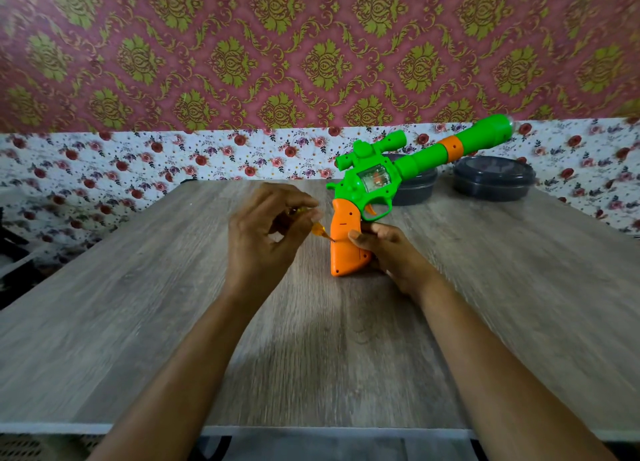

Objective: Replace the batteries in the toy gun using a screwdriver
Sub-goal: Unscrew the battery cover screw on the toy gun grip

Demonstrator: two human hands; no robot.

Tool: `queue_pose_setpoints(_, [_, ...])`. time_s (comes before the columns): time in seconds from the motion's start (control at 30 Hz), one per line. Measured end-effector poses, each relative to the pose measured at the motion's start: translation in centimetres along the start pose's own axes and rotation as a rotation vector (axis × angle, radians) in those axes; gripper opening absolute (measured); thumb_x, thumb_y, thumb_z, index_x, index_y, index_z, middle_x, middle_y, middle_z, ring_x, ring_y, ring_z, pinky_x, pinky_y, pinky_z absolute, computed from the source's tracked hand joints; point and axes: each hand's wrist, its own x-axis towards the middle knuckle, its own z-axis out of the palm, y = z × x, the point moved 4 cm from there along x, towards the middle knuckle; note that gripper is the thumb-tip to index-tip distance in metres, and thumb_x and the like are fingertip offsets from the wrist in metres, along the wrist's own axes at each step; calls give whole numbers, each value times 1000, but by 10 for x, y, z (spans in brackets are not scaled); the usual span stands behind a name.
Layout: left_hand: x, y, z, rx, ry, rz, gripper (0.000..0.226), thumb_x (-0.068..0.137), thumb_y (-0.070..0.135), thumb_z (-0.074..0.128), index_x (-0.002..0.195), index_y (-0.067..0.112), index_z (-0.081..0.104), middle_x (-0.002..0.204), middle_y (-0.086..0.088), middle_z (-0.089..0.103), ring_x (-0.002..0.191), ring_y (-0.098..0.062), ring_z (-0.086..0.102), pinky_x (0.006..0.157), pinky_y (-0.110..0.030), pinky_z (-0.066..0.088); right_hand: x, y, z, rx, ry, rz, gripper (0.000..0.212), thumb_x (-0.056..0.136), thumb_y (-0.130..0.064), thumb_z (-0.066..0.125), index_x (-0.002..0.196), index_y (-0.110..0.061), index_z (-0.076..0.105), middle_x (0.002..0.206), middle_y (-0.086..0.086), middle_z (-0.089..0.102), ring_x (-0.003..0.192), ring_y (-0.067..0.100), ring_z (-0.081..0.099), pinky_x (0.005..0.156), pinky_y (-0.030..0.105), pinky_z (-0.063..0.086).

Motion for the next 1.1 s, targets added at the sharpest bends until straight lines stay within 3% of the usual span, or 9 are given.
queue_pose_setpoints(0.1, [-1,0,2,-51,-88,-13,20,89,25,54,105,16,63,88,1,64,69,-11,65,58,-37,56,0,0,0,-3,0,-6,22,90,-12,54,111,-15,60,112,12,64,104,24,60,93,48,49])
queue_pose_setpoints(0.2, [-3,-1,3,-80,-118,-20,29,89,17,48,115,12,59,99,-6,67,71,-13,68,63,-32,58,0,0,0,-9,-7,-12,17,90,-13,54,104,-19,62,111,9,65,104,23,61,93,45,49])
queue_pose_setpoints(0.3, [-2,0,3,-72,-75,-34,26,89,18,52,114,18,57,102,2,68,67,-10,68,60,-25,56,1,0,-1,-14,2,-12,19,90,-12,54,107,-17,61,108,9,65,96,19,62,86,40,52])
queue_pose_setpoints(0.4, [-1,-1,1,-37,-29,-62,19,84,28,62,102,28,54,91,19,66,62,-8,66,55,-30,55,0,-1,1,-19,-4,-10,21,90,-13,55,109,-17,60,104,7,65,89,15,63,77,33,55])
queue_pose_setpoints(0.53, [-2,-2,0,-54,5,-102,25,77,31,67,87,33,45,84,13,64,62,-9,63,55,-35,53,-1,-1,0,-39,4,4,22,89,-16,56,111,-19,60,110,10,65,102,23,62,90,47,51])
queue_pose_setpoints(0.67, [-1,0,1,-79,11,-87,29,81,25,64,94,43,46,89,3,64,59,-15,64,52,-38,55,-2,-2,1,-44,11,16,26,89,-16,56,115,-16,60,117,15,64,110,30,60,94,52,48])
queue_pose_setpoints(0.77, [-1,1,2,-35,-9,-58,27,85,24,59,111,34,55,95,4,65,61,-10,66,54,-35,57,-2,-2,2,-48,5,15,25,89,-16,56,114,-15,60,114,14,65,107,29,61,96,52,47])
queue_pose_setpoints(0.9, [-4,1,2,-29,-52,-6,29,90,20,51,118,13,58,103,-1,68,66,-9,68,57,-33,58,-3,-2,4,-30,-27,6,24,89,-14,55,113,-13,61,109,12,65,100,23,61,94,48,48])
queue_pose_setpoints(1.1, [-3,0,4,-27,-51,9,35,91,20,51,126,21,52,99,-2,68,67,-6,69,61,-23,57,-2,-2,3,-45,-30,10,25,89,-15,56,114,-13,60,114,14,64,103,25,61,95,45,48])
